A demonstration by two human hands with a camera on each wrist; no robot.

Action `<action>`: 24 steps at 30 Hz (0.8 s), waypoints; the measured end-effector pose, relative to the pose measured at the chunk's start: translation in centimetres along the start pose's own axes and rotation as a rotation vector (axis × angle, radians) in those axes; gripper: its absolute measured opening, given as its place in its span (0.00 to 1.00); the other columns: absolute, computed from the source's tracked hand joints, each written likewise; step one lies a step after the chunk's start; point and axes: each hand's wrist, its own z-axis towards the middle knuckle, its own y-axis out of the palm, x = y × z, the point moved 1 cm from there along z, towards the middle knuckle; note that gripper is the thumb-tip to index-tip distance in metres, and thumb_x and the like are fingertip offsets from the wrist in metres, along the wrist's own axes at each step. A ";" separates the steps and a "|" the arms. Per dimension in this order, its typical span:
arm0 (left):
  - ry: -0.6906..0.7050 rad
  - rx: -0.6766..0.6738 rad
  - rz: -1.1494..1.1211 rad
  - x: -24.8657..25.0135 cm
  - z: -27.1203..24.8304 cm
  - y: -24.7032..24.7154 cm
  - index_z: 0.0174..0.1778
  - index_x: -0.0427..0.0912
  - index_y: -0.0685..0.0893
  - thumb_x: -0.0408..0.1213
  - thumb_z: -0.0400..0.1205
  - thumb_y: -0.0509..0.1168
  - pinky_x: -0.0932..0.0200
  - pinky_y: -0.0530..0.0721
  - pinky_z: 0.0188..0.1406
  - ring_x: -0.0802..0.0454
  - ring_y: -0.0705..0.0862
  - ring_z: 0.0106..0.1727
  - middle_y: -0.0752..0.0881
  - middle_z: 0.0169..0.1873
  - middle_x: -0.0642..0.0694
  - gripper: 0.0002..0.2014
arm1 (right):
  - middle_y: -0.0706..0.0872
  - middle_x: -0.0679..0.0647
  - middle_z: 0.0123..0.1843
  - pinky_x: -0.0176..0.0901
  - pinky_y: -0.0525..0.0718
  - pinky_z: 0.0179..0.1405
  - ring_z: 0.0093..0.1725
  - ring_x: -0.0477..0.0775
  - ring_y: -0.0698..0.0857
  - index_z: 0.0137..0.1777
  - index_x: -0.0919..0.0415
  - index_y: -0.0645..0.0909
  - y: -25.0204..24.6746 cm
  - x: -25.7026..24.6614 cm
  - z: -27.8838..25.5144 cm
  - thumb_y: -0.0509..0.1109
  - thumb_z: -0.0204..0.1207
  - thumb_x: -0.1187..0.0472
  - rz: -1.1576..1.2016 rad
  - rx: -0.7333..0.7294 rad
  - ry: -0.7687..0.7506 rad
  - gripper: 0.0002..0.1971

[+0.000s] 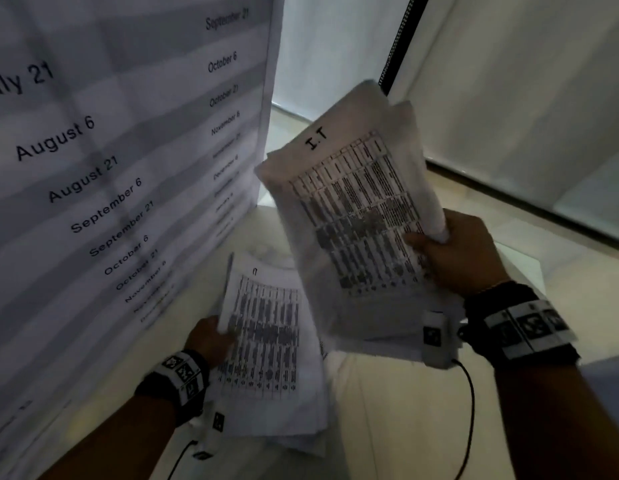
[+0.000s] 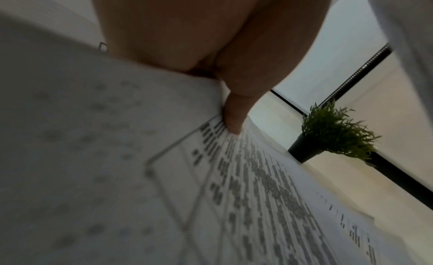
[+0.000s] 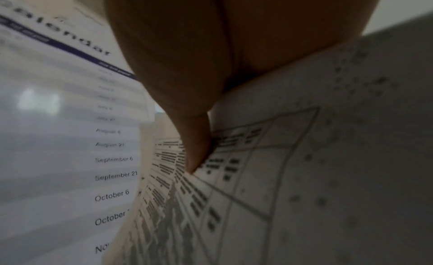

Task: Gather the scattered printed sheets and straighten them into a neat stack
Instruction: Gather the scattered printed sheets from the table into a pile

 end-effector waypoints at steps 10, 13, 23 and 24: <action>-0.115 0.085 -0.395 0.3 -0.9 -0.2 0.70 0.40 0.78 0.54 0.87 0.52 0.54 0.78 0.66 0.41 0.79 0.67 0.82 0.66 0.39 0.25 | 0.80 0.61 0.71 0.47 0.76 0.66 0.67 0.63 0.80 0.73 0.60 0.73 20.4 9.2 -4.5 0.73 0.75 0.55 0.006 -0.425 0.473 0.27; -0.082 0.035 -0.396 0.4 -0.7 0.0 0.79 0.40 0.69 0.54 0.84 0.58 0.53 0.72 0.72 0.42 0.76 0.71 0.75 0.75 0.40 0.30 | 0.73 0.56 0.78 0.50 0.71 0.76 0.74 0.60 0.74 0.79 0.54 0.67 24.4 9.3 -7.7 0.64 0.80 0.47 0.011 -0.455 0.456 0.28; 0.163 0.273 -0.151 0.2 -1.4 -5.2 0.64 0.39 0.79 0.32 0.82 0.64 0.52 0.80 0.55 0.48 0.79 0.50 0.83 0.55 0.44 0.14 | 0.63 0.64 0.76 0.60 0.69 0.71 0.73 0.68 0.65 0.80 0.61 0.54 24.5 10.8 -10.5 0.79 0.63 0.39 -0.061 -0.198 0.948 0.53; 0.170 0.322 -0.135 0.7 -1.8 -5.9 0.65 0.39 0.79 0.31 0.82 0.64 0.51 0.79 0.56 0.47 0.79 0.51 0.83 0.54 0.44 0.15 | 0.64 0.64 0.75 0.62 0.69 0.70 0.73 0.68 0.66 0.79 0.61 0.55 24.7 10.7 -10.6 0.80 0.61 0.39 -0.062 -0.183 0.966 0.54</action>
